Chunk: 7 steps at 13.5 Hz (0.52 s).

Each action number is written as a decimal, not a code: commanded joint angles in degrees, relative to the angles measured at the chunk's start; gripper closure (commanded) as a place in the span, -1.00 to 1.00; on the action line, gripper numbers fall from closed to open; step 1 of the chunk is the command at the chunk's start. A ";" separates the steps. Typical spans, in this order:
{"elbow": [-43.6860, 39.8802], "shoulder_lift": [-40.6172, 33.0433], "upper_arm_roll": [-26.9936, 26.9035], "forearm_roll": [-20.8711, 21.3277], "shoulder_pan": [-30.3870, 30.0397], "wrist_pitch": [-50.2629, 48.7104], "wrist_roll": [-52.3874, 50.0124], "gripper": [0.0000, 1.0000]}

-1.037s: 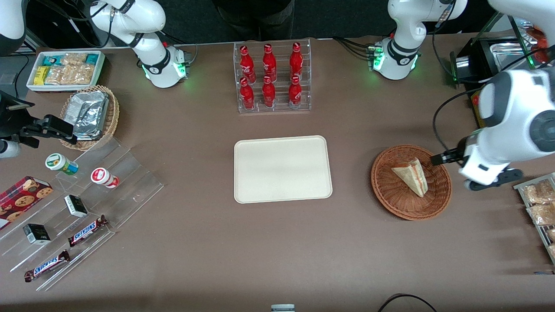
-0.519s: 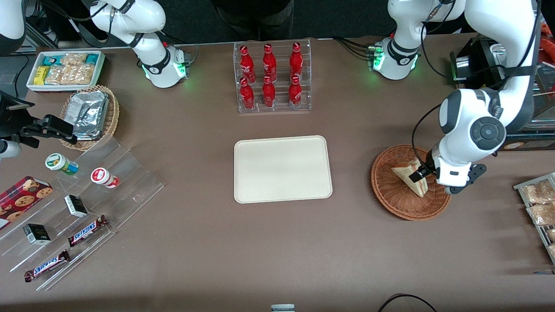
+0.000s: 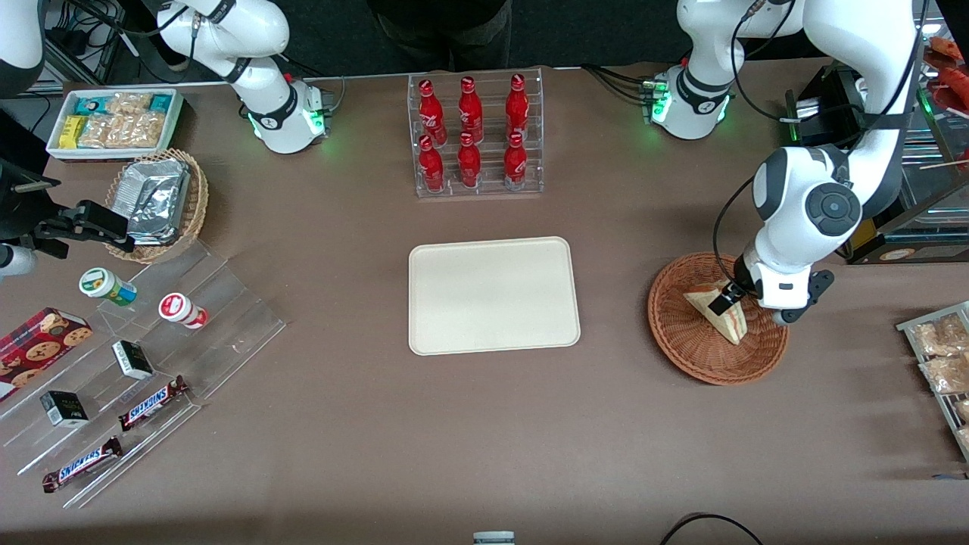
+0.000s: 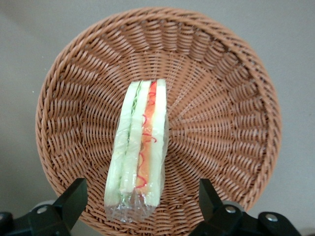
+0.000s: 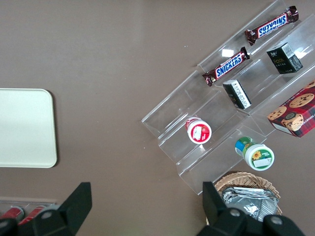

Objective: Place sandwich from basket to tray
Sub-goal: 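Lower the open left gripper around the sandwich and close it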

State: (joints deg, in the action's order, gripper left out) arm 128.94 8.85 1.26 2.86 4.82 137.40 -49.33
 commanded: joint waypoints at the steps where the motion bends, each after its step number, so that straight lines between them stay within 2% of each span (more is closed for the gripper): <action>1: 3.85 -1.12 -0.12 -0.39 -0.07 4.00 -0.86 -1.00; 6: 4.74 1.95 -0.12 -0.31 -0.07 7.35 -0.86 -0.96; 7: 4.65 2.13 -0.12 -0.39 -0.07 7.53 -0.86 -0.73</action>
State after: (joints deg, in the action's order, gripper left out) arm 133.34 10.54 1.19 2.79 4.81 143.32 -49.36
